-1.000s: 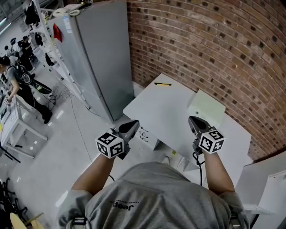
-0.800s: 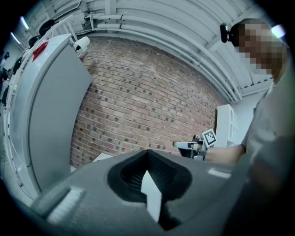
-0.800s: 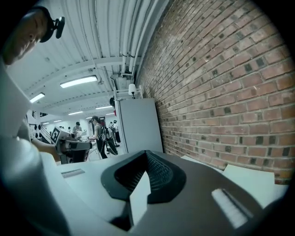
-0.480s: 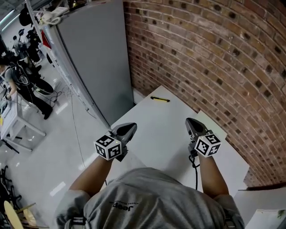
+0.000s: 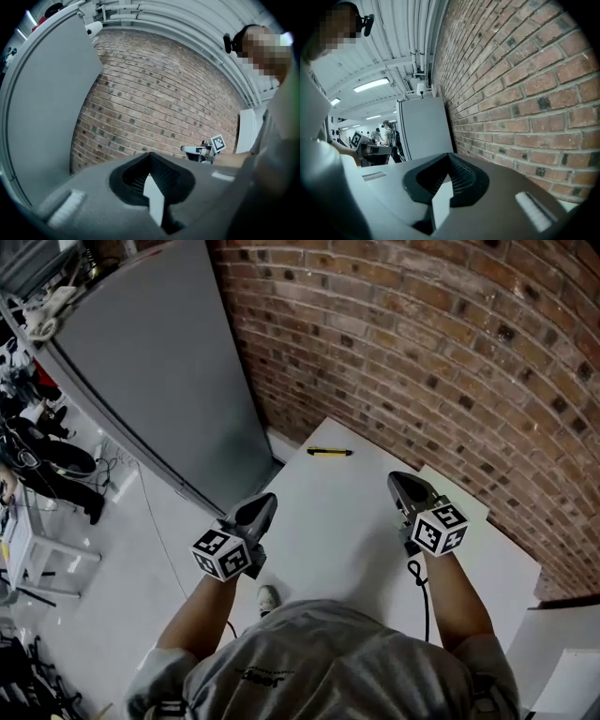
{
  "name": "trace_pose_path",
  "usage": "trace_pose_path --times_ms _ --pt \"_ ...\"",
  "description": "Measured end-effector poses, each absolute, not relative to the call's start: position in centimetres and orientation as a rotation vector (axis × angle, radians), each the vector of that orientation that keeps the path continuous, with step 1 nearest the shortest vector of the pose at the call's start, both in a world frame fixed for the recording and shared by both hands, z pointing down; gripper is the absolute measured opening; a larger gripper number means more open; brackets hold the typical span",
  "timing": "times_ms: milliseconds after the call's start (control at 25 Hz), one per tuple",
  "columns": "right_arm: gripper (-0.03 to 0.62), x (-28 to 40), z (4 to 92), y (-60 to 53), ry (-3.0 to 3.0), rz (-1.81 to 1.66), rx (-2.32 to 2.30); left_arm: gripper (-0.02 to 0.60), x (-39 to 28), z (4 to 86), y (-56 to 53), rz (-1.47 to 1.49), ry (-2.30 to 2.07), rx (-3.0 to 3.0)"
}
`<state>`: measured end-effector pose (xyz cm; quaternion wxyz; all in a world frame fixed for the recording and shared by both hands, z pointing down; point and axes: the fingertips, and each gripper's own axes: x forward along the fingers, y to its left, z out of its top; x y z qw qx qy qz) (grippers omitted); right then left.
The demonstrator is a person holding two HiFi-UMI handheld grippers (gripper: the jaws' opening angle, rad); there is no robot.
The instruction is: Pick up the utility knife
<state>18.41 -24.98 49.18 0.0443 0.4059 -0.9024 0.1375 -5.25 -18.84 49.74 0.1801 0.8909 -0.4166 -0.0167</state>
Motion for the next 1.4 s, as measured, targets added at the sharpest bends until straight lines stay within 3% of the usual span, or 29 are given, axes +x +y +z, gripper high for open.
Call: trace_pose_path --times_ms 320,880,920,960,1000,1120,1400 --pt "0.009 16.3 47.7 -26.7 -2.694 0.368 1.435 -0.002 -7.9 50.7 -22.0 0.038 -1.027 2.615" --pt "0.011 15.5 46.3 -28.4 -2.71 0.339 1.383 -0.002 -7.8 48.6 -23.5 -0.022 -1.052 2.625" --pt "0.036 15.2 46.3 -28.3 -2.72 0.331 1.355 -0.002 -7.9 48.7 -23.6 -0.022 -1.053 2.627" --pt "0.125 14.7 46.4 -28.2 -2.728 0.318 1.318 -0.002 -8.0 48.8 -23.6 -0.022 -1.056 2.629" --pt "0.161 14.2 46.5 -28.2 -2.73 0.301 1.278 -0.002 -8.1 48.9 -23.7 -0.021 -1.06 2.631" --pt "0.204 13.3 46.8 -29.0 -2.703 0.239 1.171 -0.002 -8.3 49.3 -24.5 -0.006 -1.069 2.638" --pt "0.23 10.8 49.8 -33.3 -2.558 0.101 0.941 -0.002 -8.8 51.3 -27.6 0.028 -1.068 2.635"
